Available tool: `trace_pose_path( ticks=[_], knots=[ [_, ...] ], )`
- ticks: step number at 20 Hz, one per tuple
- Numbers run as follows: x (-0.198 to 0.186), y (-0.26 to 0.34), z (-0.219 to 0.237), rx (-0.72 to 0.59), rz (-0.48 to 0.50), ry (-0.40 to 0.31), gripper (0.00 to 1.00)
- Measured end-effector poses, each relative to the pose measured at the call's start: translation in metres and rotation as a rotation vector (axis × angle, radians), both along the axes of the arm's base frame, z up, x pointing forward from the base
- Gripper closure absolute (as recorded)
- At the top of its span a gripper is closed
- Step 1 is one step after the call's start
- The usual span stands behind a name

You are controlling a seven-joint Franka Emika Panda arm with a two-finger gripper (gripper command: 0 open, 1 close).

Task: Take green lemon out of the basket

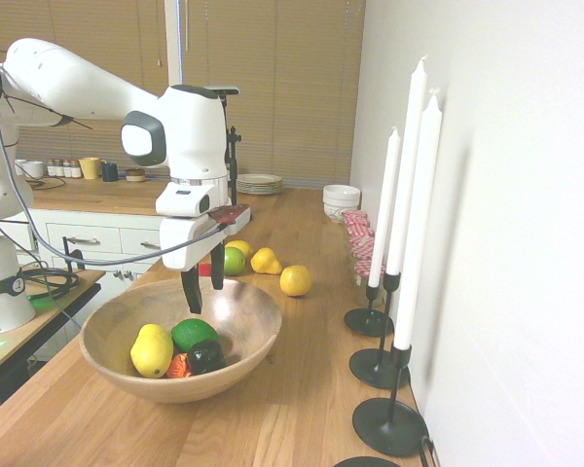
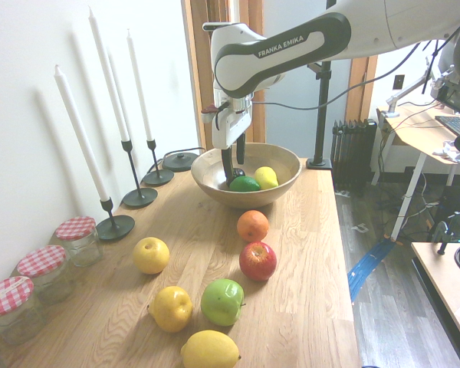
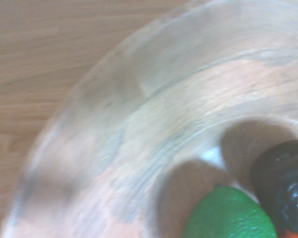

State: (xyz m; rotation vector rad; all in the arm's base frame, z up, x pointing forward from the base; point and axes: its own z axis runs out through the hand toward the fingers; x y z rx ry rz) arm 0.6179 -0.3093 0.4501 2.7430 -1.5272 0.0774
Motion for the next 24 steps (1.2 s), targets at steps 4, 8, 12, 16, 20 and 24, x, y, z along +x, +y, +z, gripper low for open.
trace_pose_path(
  ticks=[4, 8, 12, 16, 20, 24],
  knots=[
    [-0.004, -0.006, -0.014, 0.011, -0.013, 0.020, 0.00],
    [-0.008, -0.006, -0.037, 0.023, -0.018, 0.046, 0.00],
    [-0.009, -0.004, -0.048, 0.028, -0.020, 0.052, 0.00],
    [-0.010, -0.001, -0.062, 0.036, -0.020, 0.060, 0.00],
    [-0.010, -0.001, -0.079, 0.038, -0.024, 0.066, 1.00],
    [-0.011, -0.003, -0.080, 0.038, -0.028, 0.061, 1.00]
  ],
)
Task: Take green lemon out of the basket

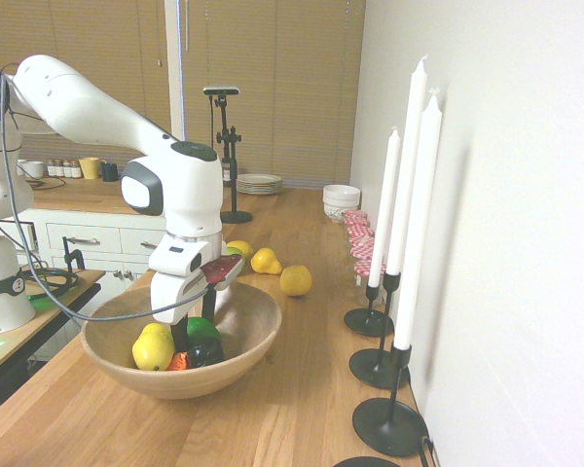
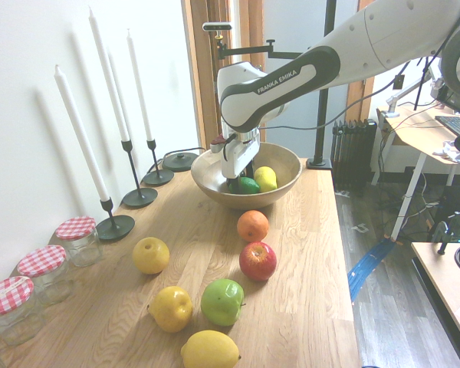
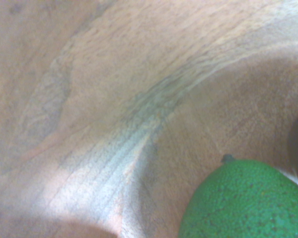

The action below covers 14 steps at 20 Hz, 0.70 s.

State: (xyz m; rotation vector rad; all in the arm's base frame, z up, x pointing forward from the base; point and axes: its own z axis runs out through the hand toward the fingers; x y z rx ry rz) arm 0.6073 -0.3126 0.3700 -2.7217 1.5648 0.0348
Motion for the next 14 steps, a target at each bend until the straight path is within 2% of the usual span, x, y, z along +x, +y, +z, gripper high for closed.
trace_pose_path(
  ticks=[11, 14],
  knots=[
    [0.002, 0.004, 0.001, 0.000, 0.006, -0.002, 1.00],
    [0.002, 0.006, 0.018, -0.006, 0.008, -0.028, 1.00]
  ],
)
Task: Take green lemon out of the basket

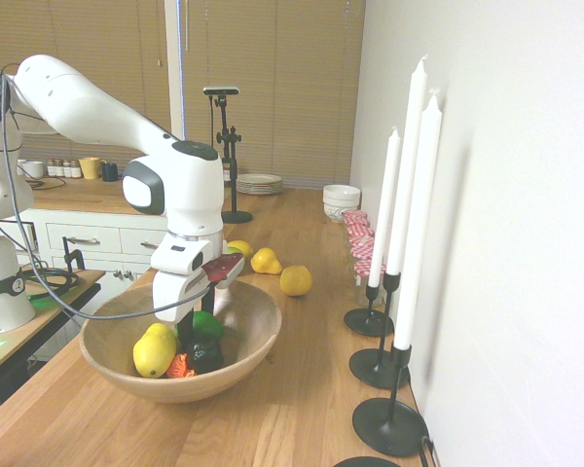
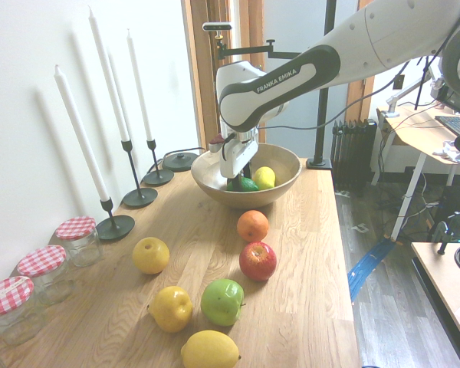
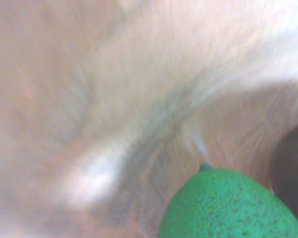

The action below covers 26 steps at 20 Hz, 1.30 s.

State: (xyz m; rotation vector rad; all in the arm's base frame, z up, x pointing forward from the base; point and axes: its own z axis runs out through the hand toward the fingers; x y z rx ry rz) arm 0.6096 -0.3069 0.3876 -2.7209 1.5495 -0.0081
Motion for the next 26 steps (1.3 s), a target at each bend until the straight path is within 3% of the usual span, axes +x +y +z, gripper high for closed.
trace_pose_path(
  ticks=[6, 11, 19, 26],
  knots=[
    [-0.012, 0.037, 0.120, -0.017, 0.027, -0.128, 1.00],
    [-0.003, 0.131, 0.186, -0.033, 0.089, -0.199, 1.00],
    [0.007, 0.281, 0.166, -0.065, 0.192, -0.161, 1.00],
    [-0.008, 0.289, 0.100, -0.058, 0.163, -0.104, 1.00]
  ],
)
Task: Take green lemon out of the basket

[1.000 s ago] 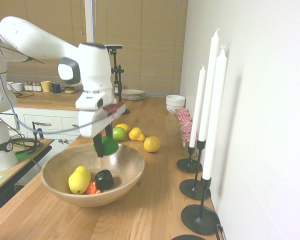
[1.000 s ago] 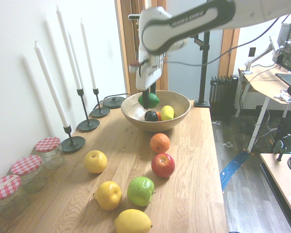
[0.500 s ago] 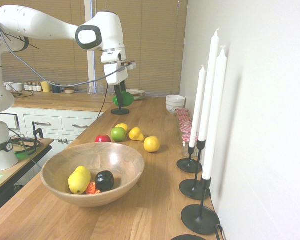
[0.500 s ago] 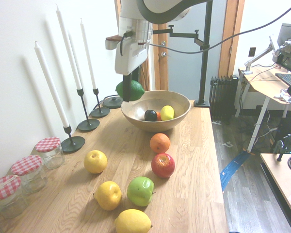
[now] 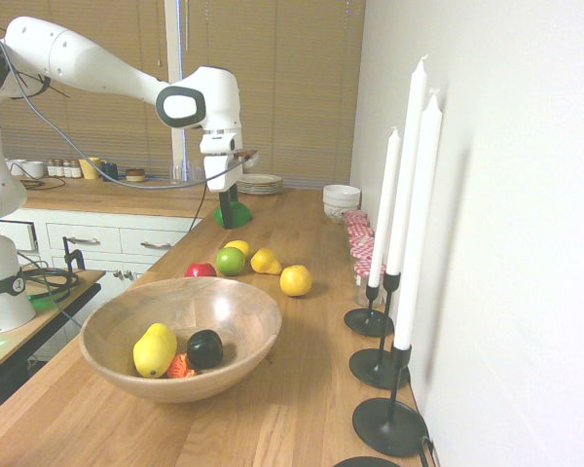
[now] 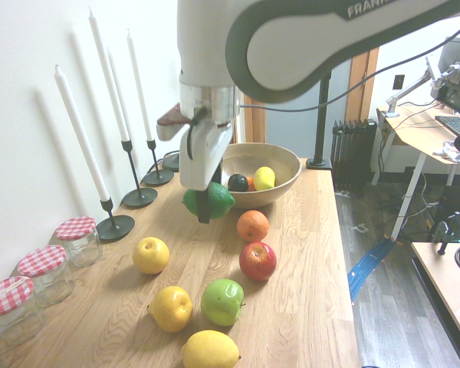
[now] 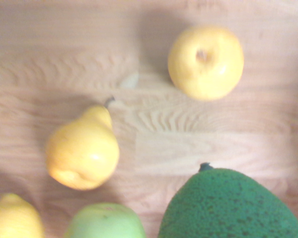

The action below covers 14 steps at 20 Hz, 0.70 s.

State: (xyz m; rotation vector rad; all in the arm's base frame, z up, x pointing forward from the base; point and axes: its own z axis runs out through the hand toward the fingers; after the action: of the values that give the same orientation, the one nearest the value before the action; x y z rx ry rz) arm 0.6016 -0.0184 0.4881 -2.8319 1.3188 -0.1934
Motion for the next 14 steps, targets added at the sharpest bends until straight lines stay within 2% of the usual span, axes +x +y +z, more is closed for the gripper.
trace_pose_path(
  ticks=[6, 14],
  knots=[
    [-0.014, -0.037, -0.044, 0.001, -0.064, 0.034, 1.00],
    [-0.011, -0.044, -0.084, -0.003, -0.069, 0.031, 1.00]
  ],
)
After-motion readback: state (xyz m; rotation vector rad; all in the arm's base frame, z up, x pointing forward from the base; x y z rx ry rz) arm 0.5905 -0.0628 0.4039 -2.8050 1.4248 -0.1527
